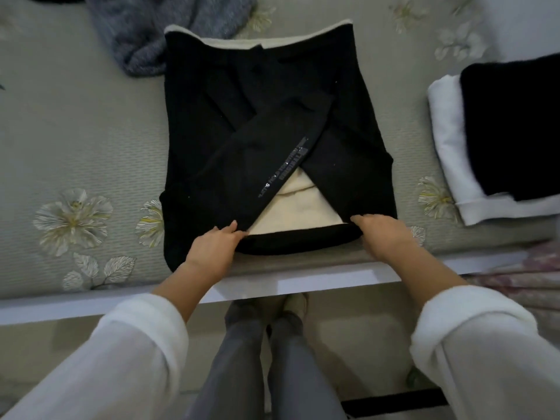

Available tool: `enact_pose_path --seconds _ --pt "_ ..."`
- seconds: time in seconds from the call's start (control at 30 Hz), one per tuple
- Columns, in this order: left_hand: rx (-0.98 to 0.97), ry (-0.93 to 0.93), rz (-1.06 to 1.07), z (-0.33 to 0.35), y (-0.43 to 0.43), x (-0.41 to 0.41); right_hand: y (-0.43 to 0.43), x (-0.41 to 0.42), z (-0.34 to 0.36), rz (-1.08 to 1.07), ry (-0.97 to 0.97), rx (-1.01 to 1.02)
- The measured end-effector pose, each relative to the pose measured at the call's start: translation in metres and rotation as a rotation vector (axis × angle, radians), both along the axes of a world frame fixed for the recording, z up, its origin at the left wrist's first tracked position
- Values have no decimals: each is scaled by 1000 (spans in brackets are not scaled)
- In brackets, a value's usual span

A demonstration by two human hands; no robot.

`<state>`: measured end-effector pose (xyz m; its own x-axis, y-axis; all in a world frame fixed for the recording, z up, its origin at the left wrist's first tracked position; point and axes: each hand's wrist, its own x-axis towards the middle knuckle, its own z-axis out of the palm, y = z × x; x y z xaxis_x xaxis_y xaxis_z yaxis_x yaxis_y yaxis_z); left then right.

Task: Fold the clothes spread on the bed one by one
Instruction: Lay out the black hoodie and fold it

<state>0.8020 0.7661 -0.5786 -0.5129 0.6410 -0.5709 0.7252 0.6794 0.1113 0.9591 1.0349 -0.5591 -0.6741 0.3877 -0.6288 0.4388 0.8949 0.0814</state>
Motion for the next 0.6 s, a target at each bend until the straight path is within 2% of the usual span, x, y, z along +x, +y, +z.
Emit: enact_pose_path --seconds 0.17,0.27,0.37,0.47,0.6 --pt "-62 -294 67 50 -3 14 8 10 53 -89 -169 -207" --pt "-229 -525 62 74 -10 28 7 26 74 -124 -352 -353" --pt "-400 -672 47 90 -10 25 14 31 87 -97 -540 -396" --pt "-452 -665 63 100 -1 4 34 22 95 -154 -484 -415" --pt "-280 -506 96 113 19 -52 66 -19 105 -131 -301 -337"
